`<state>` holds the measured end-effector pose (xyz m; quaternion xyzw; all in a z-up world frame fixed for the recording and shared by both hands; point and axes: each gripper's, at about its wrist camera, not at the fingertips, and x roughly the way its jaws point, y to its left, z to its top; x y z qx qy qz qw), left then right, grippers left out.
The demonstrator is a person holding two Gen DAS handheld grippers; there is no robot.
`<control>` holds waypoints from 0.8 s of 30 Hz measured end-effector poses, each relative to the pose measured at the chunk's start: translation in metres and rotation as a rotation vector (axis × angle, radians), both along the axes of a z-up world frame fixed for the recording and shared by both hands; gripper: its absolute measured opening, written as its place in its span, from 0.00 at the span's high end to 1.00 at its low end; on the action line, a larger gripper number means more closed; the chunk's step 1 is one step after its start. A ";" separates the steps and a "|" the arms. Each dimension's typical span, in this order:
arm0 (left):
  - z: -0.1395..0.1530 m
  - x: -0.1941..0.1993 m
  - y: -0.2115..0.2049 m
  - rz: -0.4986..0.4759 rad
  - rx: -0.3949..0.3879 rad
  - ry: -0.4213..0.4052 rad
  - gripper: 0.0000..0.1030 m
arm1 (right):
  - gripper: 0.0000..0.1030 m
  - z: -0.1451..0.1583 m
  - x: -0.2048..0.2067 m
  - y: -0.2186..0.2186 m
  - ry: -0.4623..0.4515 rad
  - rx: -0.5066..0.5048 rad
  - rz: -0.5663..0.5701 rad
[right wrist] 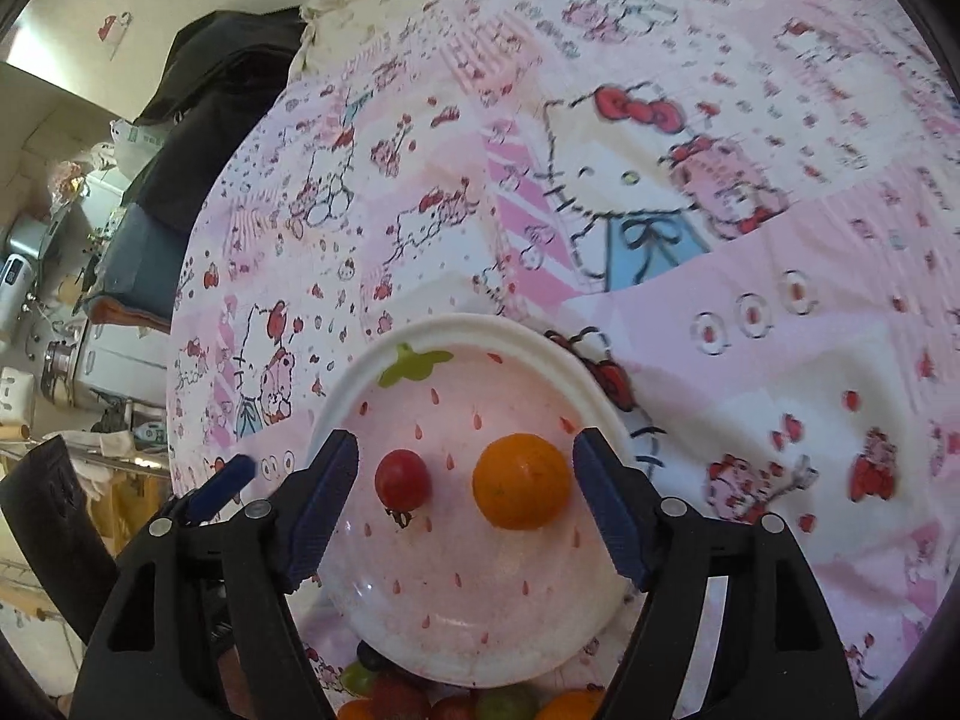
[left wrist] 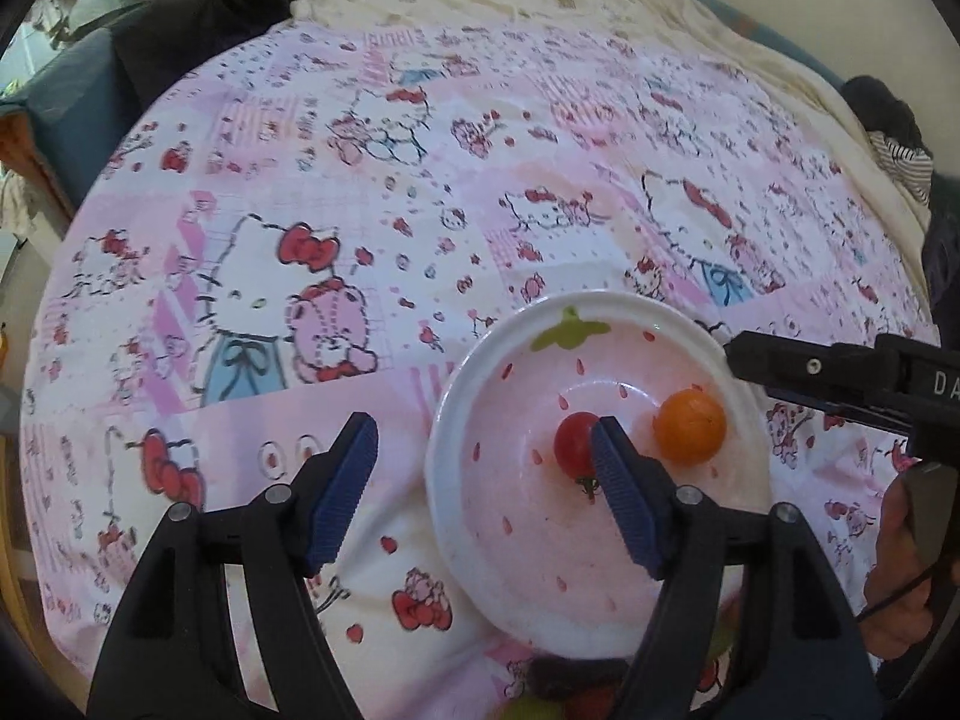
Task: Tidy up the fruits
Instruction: 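Lower the tomato and orange onto the plate and open both tools, then move the left tool back to the fruit cluster and grasp an orange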
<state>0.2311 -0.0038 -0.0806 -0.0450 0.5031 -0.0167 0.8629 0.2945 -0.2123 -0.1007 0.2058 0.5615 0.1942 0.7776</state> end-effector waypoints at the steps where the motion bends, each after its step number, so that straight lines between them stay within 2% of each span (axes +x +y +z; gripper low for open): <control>1: 0.005 -0.003 0.002 0.009 0.001 -0.008 0.32 | 0.20 0.003 -0.002 -0.002 -0.010 -0.007 -0.010; 3: 0.012 -0.008 0.004 0.025 -0.007 -0.012 0.30 | 0.18 0.012 -0.009 -0.007 -0.035 -0.020 -0.025; 4: 0.016 -0.010 0.006 0.032 -0.012 -0.010 0.26 | 0.18 0.015 -0.012 -0.009 -0.038 -0.017 -0.024; 6: 0.023 -0.016 0.008 0.043 -0.019 -0.018 0.23 | 0.18 0.022 -0.019 -0.013 -0.043 -0.012 -0.020; 11: 0.041 -0.035 0.009 0.046 0.007 -0.055 0.23 | 0.18 0.036 -0.040 -0.020 -0.066 -0.021 -0.007; 15: 0.050 -0.050 0.017 0.071 -0.011 -0.055 0.23 | 0.18 0.044 -0.060 -0.027 -0.077 -0.026 -0.010; 21: 0.062 -0.082 0.027 0.118 0.030 -0.073 0.23 | 0.18 0.059 -0.092 -0.042 -0.100 -0.011 -0.032; 24: 0.063 -0.099 0.031 0.140 0.013 -0.065 0.23 | 0.18 0.063 -0.108 -0.050 -0.096 0.001 -0.050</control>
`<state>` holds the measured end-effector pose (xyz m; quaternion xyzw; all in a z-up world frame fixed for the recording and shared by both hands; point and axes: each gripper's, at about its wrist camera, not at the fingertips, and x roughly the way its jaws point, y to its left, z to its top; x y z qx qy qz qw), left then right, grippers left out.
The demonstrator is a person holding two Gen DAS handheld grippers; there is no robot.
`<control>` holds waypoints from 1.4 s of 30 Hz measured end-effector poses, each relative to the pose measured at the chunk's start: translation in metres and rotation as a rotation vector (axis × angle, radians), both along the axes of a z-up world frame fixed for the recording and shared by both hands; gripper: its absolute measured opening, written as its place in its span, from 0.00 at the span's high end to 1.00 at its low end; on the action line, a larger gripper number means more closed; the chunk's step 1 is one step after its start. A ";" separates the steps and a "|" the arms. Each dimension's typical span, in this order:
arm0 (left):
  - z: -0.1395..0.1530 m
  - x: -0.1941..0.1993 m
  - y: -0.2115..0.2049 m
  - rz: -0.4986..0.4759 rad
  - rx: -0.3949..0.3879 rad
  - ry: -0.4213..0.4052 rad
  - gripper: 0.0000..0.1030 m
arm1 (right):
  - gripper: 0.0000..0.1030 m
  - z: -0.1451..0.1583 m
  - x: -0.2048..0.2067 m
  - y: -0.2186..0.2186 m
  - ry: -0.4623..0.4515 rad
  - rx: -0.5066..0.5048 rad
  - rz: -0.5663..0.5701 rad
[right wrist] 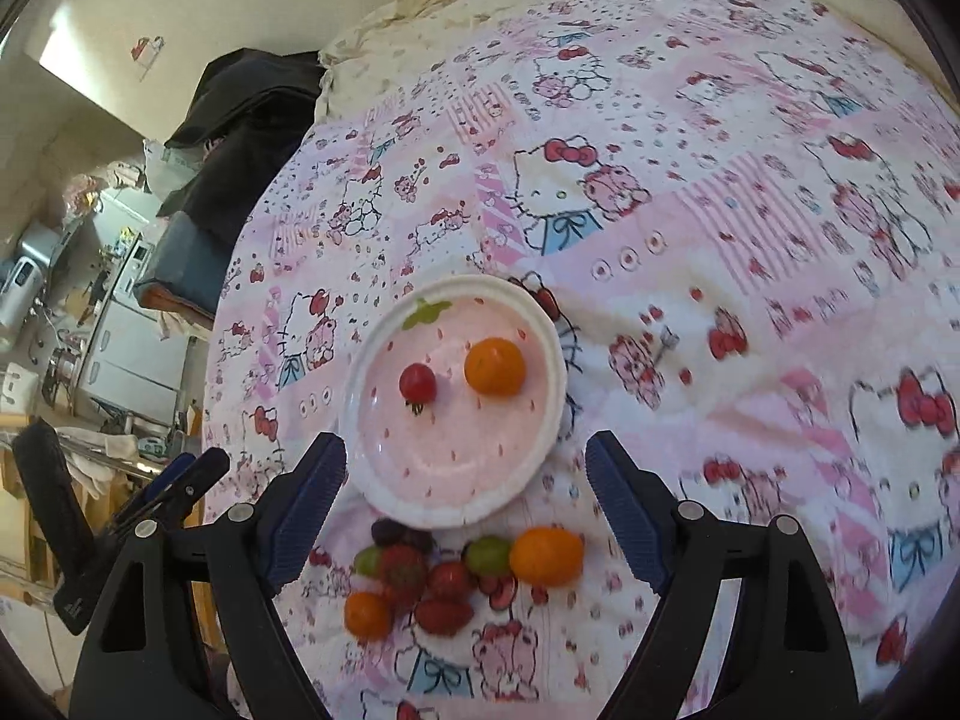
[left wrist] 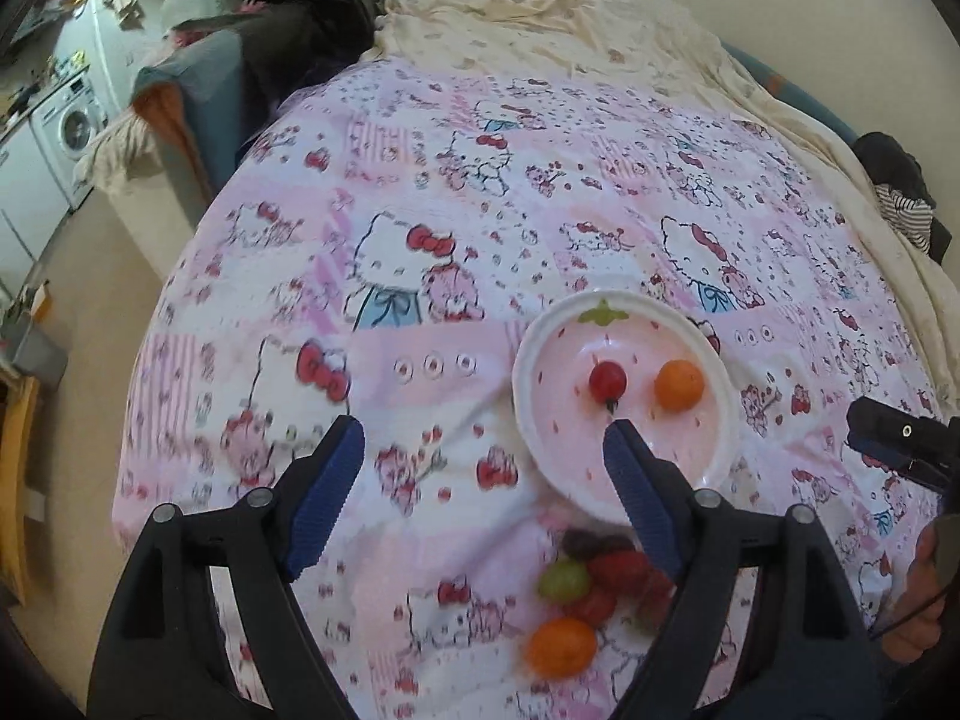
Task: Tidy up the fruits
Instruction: 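Move the left tool back to the fruit cluster and grasp an orange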
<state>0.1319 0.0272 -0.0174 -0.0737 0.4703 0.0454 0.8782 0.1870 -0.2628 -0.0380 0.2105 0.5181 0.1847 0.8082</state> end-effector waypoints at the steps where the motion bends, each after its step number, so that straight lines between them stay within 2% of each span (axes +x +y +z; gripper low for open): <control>1: 0.000 -0.006 0.001 0.005 -0.006 0.004 0.23 | 0.18 0.000 -0.006 -0.003 0.003 0.001 -0.005; 9: 0.002 -0.044 0.002 0.010 -0.002 0.020 0.23 | 0.18 -0.003 -0.037 -0.017 0.018 -0.027 -0.038; 18: -0.018 -0.070 0.001 0.014 -0.012 0.078 0.23 | 0.18 -0.018 -0.055 -0.013 0.061 -0.060 -0.024; 20: -0.027 -0.071 -0.003 0.000 -0.011 0.115 0.23 | 0.18 -0.021 -0.056 -0.012 0.070 -0.067 -0.025; 23: -0.053 -0.070 -0.015 -0.048 0.018 0.231 0.23 | 0.18 -0.024 -0.055 -0.011 0.079 -0.079 -0.030; 25: -0.068 -0.069 -0.020 -0.072 -0.001 0.286 0.23 | 0.18 -0.026 -0.053 -0.011 0.087 -0.086 -0.033; 32: -0.096 -0.064 -0.046 -0.138 -0.040 0.342 0.24 | 0.18 -0.036 -0.048 -0.008 0.128 -0.100 -0.035; 35: -0.106 -0.057 -0.060 -0.184 -0.054 0.365 0.37 | 0.18 -0.039 -0.047 -0.008 0.136 -0.108 -0.032; 36: -0.108 -0.056 -0.063 -0.194 -0.045 0.360 0.50 | 0.18 -0.040 -0.047 -0.009 0.139 -0.110 -0.033; 37: -0.110 -0.055 -0.067 -0.211 -0.026 0.359 0.56 | 0.18 -0.041 -0.047 -0.009 0.144 -0.113 -0.033; 39: -0.116 -0.050 -0.070 -0.222 -0.012 0.380 0.56 | 0.18 -0.044 -0.047 -0.009 0.151 -0.136 -0.030; 42: -0.115 -0.047 -0.067 -0.212 -0.056 0.379 0.66 | 0.18 -0.050 -0.045 -0.007 0.170 -0.163 -0.019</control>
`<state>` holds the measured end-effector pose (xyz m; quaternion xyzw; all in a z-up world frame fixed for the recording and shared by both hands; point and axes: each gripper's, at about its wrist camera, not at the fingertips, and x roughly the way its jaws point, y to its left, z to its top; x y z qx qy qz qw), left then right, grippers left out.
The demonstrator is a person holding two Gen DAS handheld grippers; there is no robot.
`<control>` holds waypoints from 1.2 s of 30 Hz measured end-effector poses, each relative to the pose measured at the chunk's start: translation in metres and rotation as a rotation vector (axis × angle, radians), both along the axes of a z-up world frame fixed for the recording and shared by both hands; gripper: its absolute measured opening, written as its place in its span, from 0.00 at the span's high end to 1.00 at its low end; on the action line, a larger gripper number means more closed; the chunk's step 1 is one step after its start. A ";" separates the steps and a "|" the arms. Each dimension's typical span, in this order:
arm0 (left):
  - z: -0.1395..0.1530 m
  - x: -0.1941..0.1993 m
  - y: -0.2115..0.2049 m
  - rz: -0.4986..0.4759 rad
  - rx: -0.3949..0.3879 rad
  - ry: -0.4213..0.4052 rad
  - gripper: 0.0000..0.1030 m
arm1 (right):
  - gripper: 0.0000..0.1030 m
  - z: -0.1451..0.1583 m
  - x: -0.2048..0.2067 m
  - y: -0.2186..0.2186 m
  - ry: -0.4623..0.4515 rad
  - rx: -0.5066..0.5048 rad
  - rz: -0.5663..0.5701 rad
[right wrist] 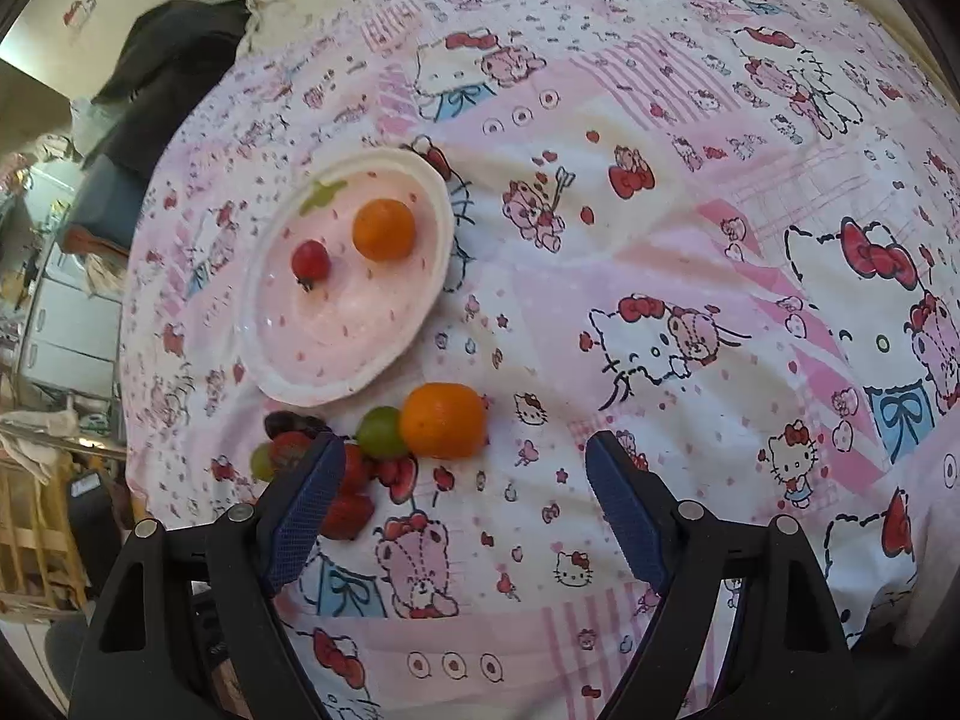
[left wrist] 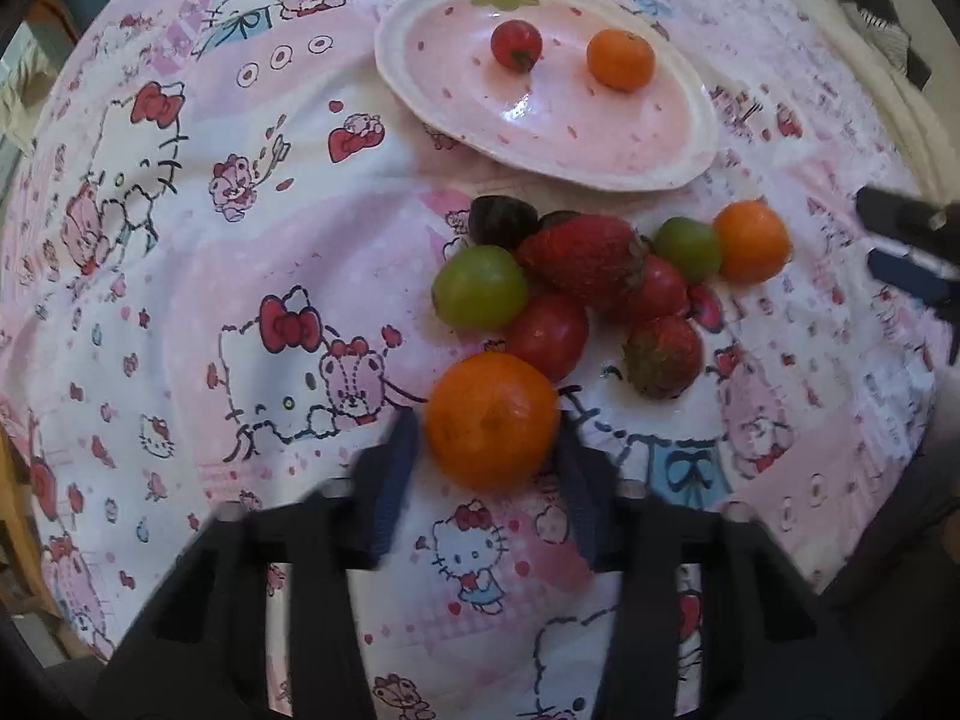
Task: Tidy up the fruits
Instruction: 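Move the left tool back to the fruit cluster and grasp an orange, then lift the orange with the left tool while the right tool grasps another orange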
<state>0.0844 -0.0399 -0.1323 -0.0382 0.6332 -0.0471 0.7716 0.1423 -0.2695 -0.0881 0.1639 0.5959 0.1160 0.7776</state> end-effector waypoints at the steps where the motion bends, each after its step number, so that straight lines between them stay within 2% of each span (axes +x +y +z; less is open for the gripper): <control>1: 0.002 0.000 0.000 0.002 -0.006 0.001 0.67 | 0.18 -0.003 0.002 0.002 0.008 -0.011 0.008; 8: 0.033 -0.006 0.013 0.065 -0.008 -0.060 0.67 | 0.19 -0.018 0.008 0.019 0.048 -0.048 0.068; 12: 0.048 -0.010 0.026 0.118 0.013 -0.100 0.67 | 0.42 -0.027 0.014 0.031 0.077 -0.036 0.098; 14: 0.052 -0.008 0.034 0.135 0.014 -0.107 0.67 | 0.47 -0.034 0.018 0.036 0.103 -0.031 0.116; 18: 0.057 -0.012 0.048 0.151 0.007 -0.124 0.67 | 0.49 -0.042 0.024 0.040 0.118 -0.067 0.107; 22: 0.061 -0.014 0.052 0.161 0.012 -0.132 0.67 | 0.56 -0.048 0.027 0.042 0.131 -0.065 0.118; 28: 0.062 -0.015 0.049 0.159 0.029 -0.147 0.67 | 0.58 -0.044 0.023 0.041 0.109 -0.058 0.140; 36: 0.059 -0.015 0.051 0.174 0.055 -0.165 0.67 | 0.58 -0.034 0.012 0.028 0.090 -0.031 0.111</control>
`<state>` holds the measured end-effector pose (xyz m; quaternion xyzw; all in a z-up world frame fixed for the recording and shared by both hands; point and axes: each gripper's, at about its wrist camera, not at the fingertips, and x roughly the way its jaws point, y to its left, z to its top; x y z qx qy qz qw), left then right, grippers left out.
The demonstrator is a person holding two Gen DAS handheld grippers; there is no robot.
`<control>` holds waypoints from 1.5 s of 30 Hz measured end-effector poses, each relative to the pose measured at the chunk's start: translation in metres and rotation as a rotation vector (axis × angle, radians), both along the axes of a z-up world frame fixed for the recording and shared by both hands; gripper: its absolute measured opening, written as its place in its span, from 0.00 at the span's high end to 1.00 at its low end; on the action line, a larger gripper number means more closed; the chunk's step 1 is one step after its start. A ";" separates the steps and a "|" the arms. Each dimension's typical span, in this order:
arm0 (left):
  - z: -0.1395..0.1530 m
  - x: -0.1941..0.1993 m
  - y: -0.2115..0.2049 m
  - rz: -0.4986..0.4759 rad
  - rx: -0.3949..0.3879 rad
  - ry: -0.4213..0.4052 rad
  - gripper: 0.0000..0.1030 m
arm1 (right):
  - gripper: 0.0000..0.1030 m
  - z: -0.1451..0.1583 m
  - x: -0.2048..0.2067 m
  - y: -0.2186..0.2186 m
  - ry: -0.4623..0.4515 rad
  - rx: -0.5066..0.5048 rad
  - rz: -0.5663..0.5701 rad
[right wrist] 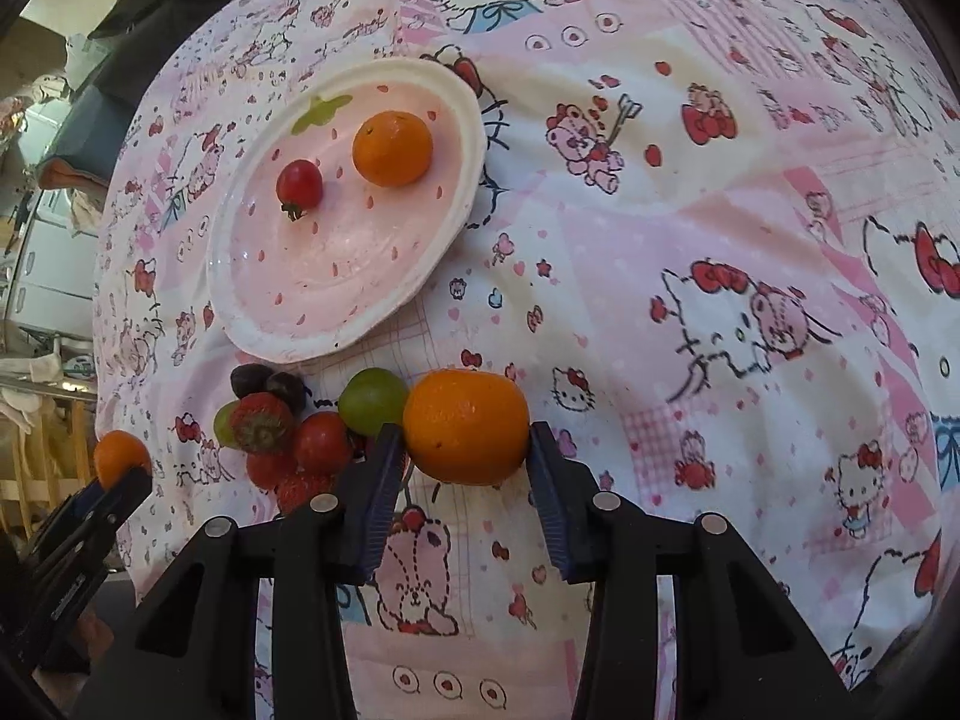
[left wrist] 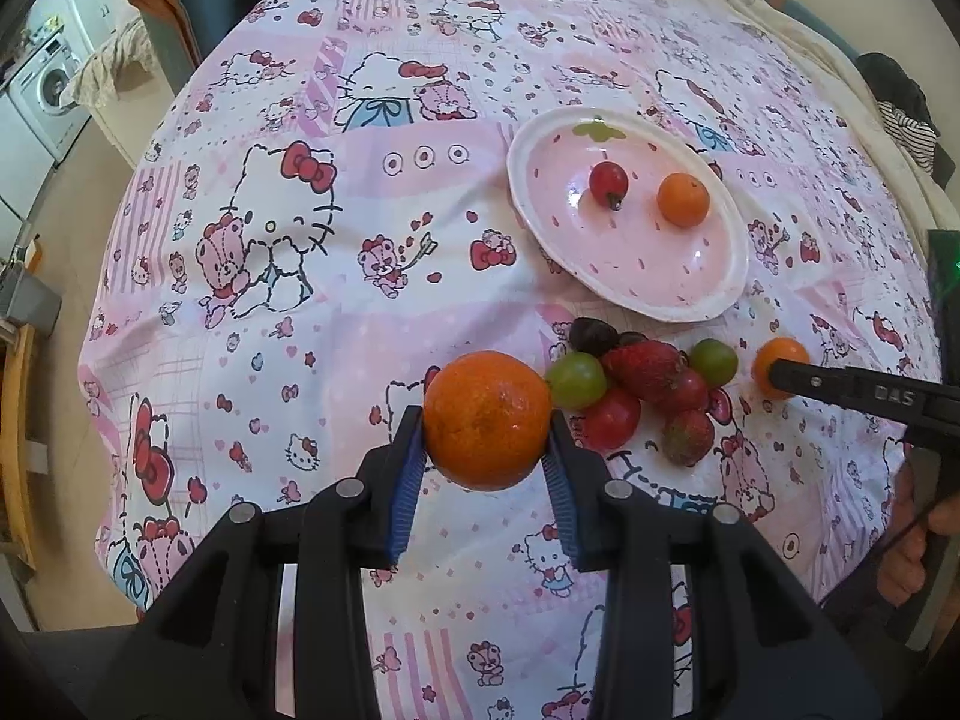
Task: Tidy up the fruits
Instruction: 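Lift the orange with the left tool while the right tool grasps another orange, then place both oranges on the plate and open both tools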
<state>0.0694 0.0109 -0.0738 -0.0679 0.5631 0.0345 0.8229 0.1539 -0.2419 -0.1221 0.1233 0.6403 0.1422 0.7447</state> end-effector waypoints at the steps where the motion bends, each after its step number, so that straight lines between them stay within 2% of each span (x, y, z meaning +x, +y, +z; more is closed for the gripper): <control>1: 0.000 0.000 0.001 0.004 0.005 -0.002 0.67 | 0.58 0.002 -0.001 -0.001 -0.004 0.004 -0.005; 5: 0.006 -0.001 0.012 0.049 0.008 -0.033 0.67 | 0.58 0.016 -0.005 -0.011 -0.038 0.026 -0.044; 9: 0.020 0.007 0.020 0.077 0.015 -0.076 0.67 | 0.58 0.039 -0.004 -0.023 -0.121 0.064 -0.085; 12: 0.036 0.019 0.021 0.061 0.022 -0.110 0.67 | 0.58 0.059 0.000 -0.027 -0.199 0.109 -0.087; 16: 0.057 0.039 0.020 0.033 0.041 -0.172 0.67 | 0.58 0.074 0.013 -0.024 -0.255 0.150 -0.074; 25: 0.059 0.091 0.004 -0.041 0.078 -0.179 0.67 | 0.58 0.088 0.049 -0.006 -0.316 0.186 -0.021; 30: 0.049 0.116 -0.009 -0.081 0.094 -0.178 0.67 | 0.58 0.082 0.075 0.005 -0.314 0.183 -0.004; 32: 0.041 0.126 -0.013 -0.099 0.058 -0.175 0.67 | 0.58 0.076 0.087 0.010 -0.298 0.195 0.007; 34: 0.029 0.137 -0.015 -0.112 0.012 -0.150 0.67 | 0.58 0.069 0.098 0.014 -0.281 0.219 0.011; 45: -0.032 0.164 -0.034 -0.185 -0.001 -0.047 0.67 | 0.57 0.025 0.140 0.043 -0.201 0.192 0.058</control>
